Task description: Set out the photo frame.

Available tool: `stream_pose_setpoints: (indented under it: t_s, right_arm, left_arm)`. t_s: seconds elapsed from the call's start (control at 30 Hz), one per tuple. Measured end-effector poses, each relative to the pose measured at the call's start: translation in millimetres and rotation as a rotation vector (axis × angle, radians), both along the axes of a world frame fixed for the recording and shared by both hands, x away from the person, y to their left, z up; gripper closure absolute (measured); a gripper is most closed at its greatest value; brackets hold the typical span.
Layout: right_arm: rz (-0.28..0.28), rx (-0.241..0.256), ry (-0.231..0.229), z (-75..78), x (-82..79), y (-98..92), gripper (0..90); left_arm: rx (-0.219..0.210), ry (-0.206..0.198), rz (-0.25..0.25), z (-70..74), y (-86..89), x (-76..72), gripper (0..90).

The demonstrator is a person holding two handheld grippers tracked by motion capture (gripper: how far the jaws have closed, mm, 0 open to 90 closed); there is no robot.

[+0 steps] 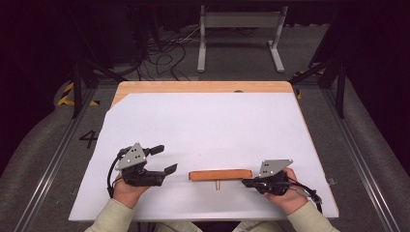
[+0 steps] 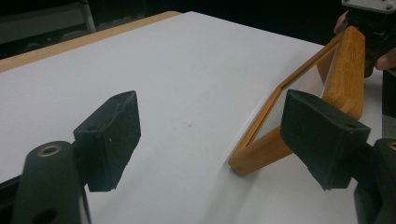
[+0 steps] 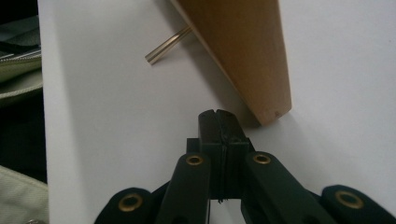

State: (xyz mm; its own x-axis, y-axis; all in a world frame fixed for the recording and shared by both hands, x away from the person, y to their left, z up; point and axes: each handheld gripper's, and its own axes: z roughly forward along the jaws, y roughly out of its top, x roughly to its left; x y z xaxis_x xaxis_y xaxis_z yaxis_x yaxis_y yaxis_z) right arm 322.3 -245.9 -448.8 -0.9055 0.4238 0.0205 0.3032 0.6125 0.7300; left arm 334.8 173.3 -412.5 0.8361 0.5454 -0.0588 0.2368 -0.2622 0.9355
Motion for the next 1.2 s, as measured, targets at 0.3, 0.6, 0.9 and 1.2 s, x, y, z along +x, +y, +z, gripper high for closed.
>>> stream_pose_setpoints:
  t_s: [0.3, 0.6, 0.9, 1.2]
  right_arm:
    - [-0.026, 0.013, -0.006, -0.4, 5.5, 0.0, 90.0]
    - [-0.076, 0.021, -0.001, 1.9, 18.0, -0.2, 90.0]
    - [-0.123, 0.034, 0.013, 1.6, 35.6, 4.7, 90.0]
    - [-0.156, 0.035, 0.016, 2.8, 57.4, 14.7, 90.0]
  left_arm:
    - [0.009, 0.001, 0.001, -0.4, -1.0, -0.3, 20.8]
    - [0.021, 0.012, -0.008, -1.5, -3.4, -0.7, 20.6]
    - [0.024, 0.013, -0.011, -2.5, -3.9, -0.2, 20.4]
    - [0.031, 0.022, -0.009, -3.9, -3.0, -1.4, 20.3]
